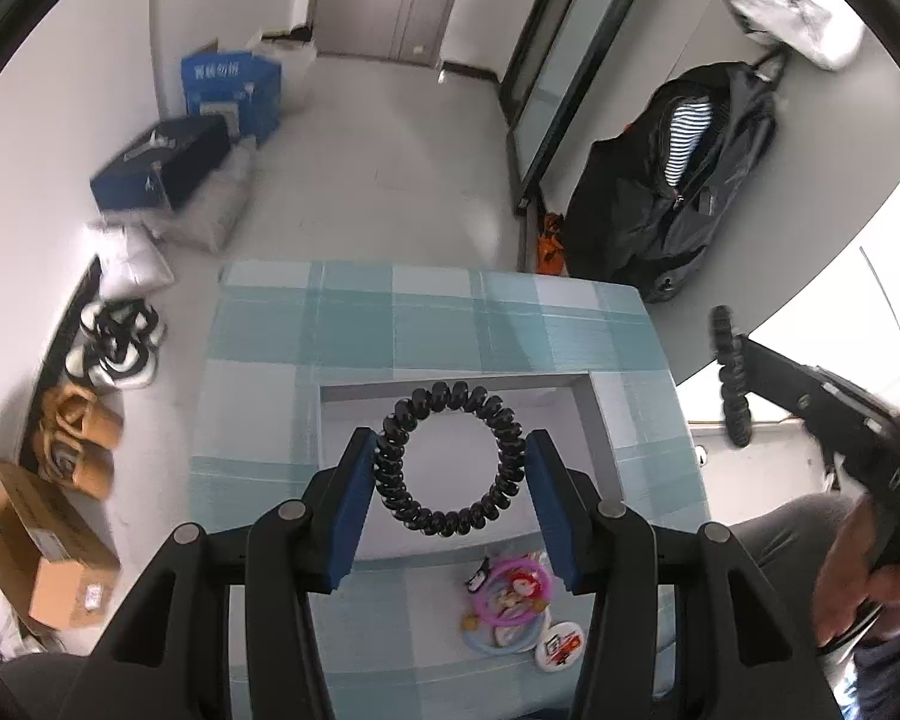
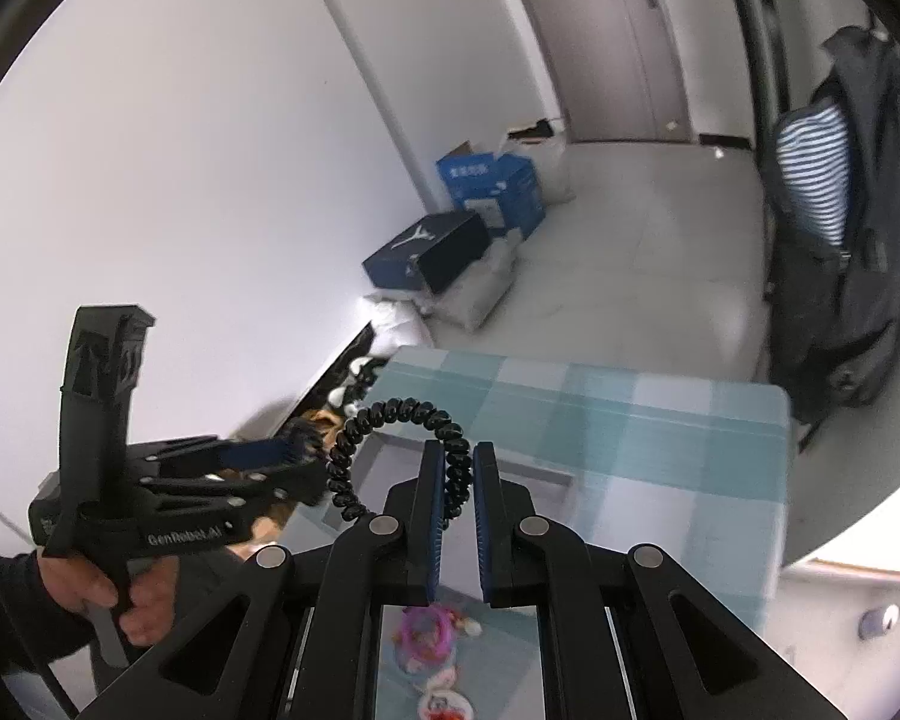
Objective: Organize jewelry
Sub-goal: 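Lift the hair tie with the left gripper while the right gripper grasps the other black coil, then lower both black coils into the grey box and open both grippers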
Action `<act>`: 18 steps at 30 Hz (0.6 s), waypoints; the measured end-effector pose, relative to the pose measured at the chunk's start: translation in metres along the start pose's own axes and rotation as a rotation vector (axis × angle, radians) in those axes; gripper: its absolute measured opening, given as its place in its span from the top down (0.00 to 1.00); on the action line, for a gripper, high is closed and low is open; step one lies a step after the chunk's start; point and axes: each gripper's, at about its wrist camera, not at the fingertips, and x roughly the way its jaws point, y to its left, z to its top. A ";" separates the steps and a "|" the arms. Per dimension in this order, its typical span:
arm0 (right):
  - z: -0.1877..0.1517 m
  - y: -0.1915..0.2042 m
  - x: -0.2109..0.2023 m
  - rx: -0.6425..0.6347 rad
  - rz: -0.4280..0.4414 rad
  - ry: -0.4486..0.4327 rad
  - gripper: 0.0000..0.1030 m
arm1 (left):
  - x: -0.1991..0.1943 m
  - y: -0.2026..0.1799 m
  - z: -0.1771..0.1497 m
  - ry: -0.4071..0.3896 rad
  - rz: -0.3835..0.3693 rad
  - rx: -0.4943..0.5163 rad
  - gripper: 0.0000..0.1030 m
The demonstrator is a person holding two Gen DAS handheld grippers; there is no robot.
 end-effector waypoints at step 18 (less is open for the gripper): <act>-0.021 -0.031 0.090 0.084 0.000 0.159 0.92 | 0.057 0.008 0.002 0.116 -0.029 -0.061 0.57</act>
